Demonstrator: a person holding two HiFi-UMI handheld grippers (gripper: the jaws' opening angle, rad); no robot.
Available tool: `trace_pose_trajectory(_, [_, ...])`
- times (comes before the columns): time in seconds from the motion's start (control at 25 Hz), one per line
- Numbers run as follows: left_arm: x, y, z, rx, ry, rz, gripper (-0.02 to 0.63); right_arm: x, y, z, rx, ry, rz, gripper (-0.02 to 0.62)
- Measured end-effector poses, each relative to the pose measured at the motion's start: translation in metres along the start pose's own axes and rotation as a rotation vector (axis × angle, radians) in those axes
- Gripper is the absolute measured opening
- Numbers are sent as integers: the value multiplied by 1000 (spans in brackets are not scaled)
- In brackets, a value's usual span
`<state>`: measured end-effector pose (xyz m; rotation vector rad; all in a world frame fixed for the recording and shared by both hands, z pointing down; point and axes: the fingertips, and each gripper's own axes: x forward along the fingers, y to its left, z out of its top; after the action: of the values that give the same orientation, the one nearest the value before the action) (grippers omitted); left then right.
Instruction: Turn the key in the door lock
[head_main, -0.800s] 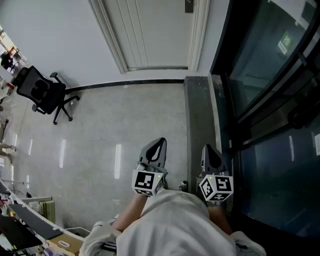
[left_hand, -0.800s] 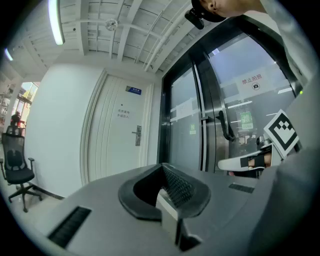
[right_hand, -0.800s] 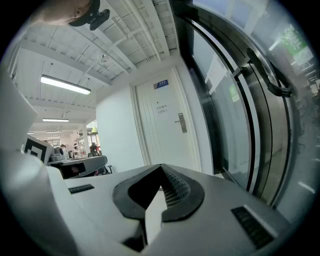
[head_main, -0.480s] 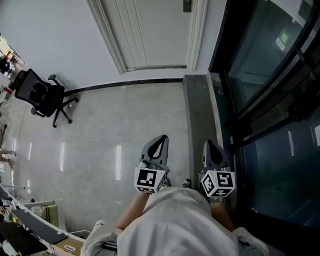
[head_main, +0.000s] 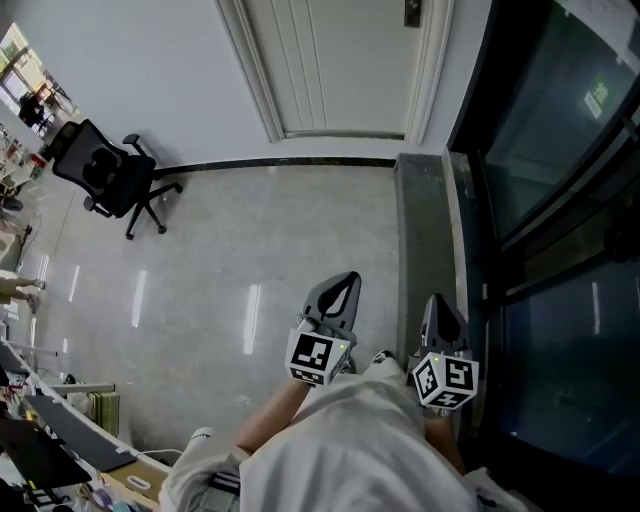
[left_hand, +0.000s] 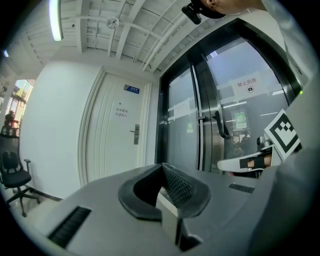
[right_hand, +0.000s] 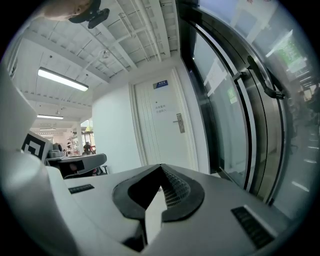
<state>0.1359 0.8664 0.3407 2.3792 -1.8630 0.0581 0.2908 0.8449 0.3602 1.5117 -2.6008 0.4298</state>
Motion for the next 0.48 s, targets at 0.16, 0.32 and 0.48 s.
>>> trace_pose_trajectory(0.16, [19, -4, 2, 1, 3, -6, 10, 14, -18, 8, -20, -9, -14, 2])
trace_pose_trajectory(0.32, [37, -12, 12, 6, -16, 11, 9, 27, -34, 19, -64, -10, 21, 2])
trace_pose_trajectory(0.48, [53, -11, 19, 25, -26, 76, 9, 38, -50, 29, -99, -16, 53, 0])
